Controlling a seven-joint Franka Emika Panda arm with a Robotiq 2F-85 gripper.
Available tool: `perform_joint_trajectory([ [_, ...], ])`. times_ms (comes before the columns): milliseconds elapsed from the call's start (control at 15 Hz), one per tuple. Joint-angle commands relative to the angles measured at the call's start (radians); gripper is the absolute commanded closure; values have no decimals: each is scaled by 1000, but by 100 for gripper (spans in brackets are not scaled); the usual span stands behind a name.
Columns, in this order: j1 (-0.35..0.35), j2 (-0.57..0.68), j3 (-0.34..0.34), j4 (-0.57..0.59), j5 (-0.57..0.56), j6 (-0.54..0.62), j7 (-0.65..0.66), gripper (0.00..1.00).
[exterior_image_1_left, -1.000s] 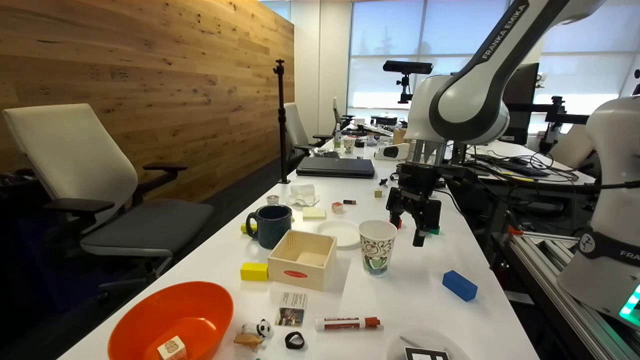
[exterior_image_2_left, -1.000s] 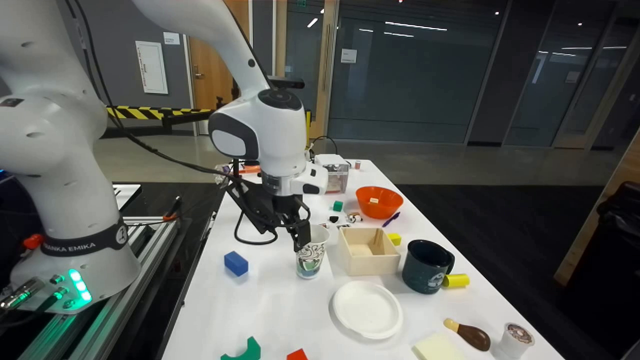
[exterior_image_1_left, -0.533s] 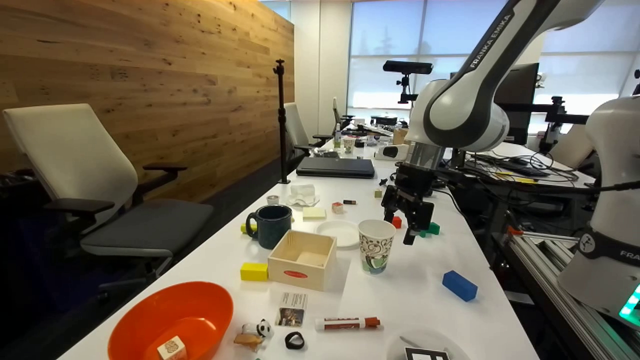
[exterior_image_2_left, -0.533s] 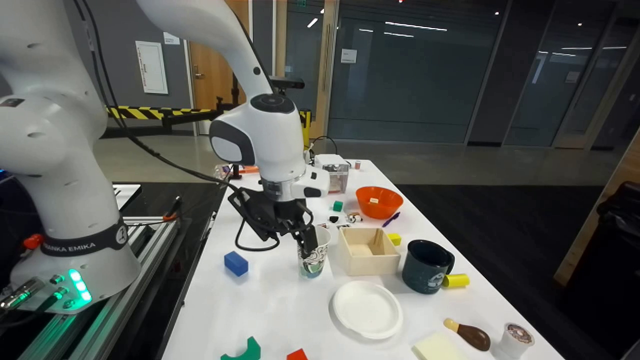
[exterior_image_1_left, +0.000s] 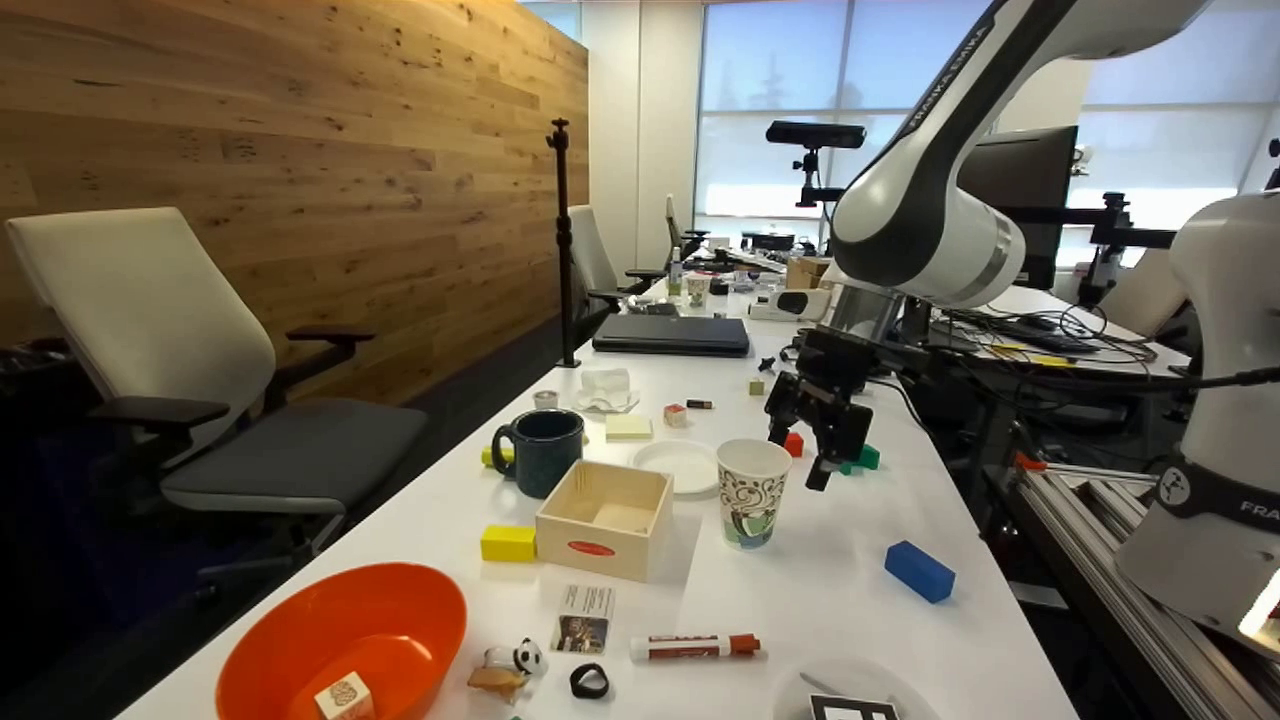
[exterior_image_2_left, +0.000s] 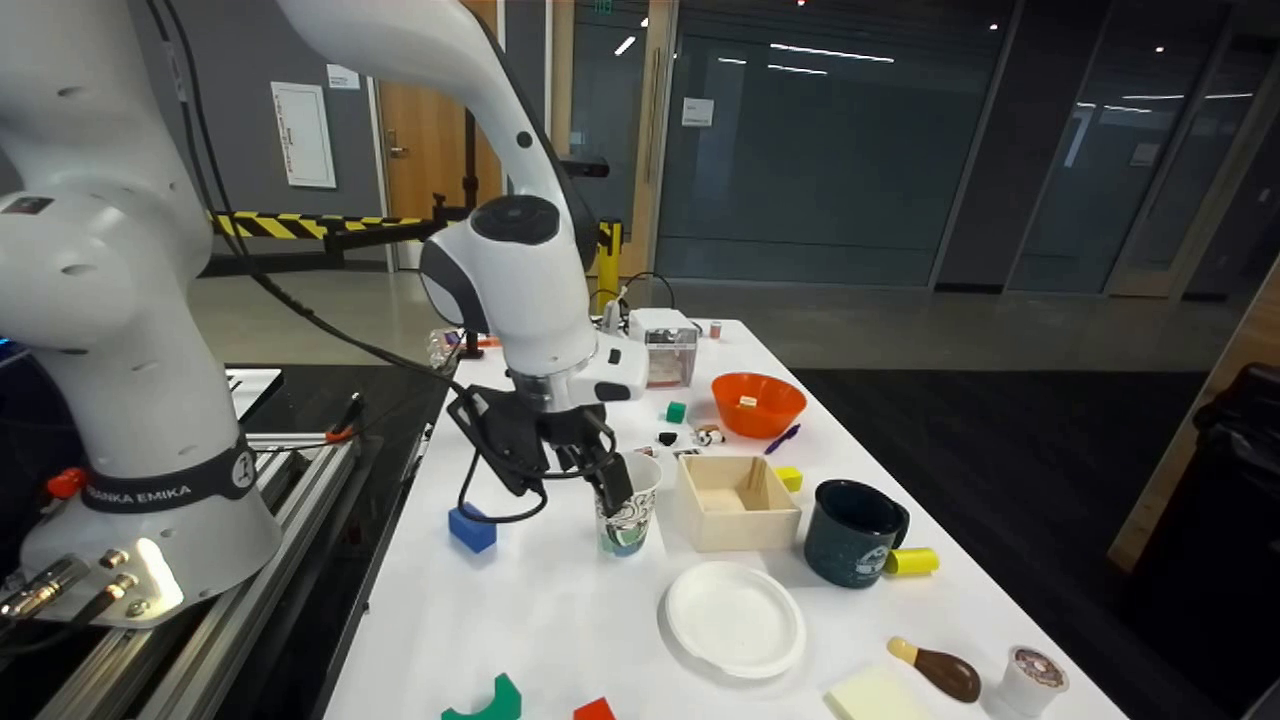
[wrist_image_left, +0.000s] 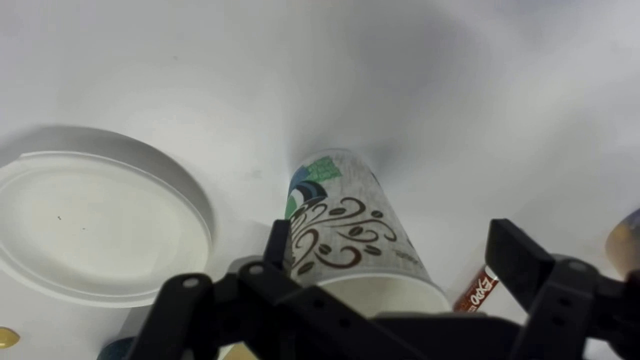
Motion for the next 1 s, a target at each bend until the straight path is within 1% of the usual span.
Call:
perform_joint_trajectory([
  [0, 11, -1, 0, 1, 148, 38, -152, 0],
  [400, 8, 46, -3, 44, 351, 34, -346, 0],
  [933, 4, 174, 21, 145, 624, 15, -592, 0],
])
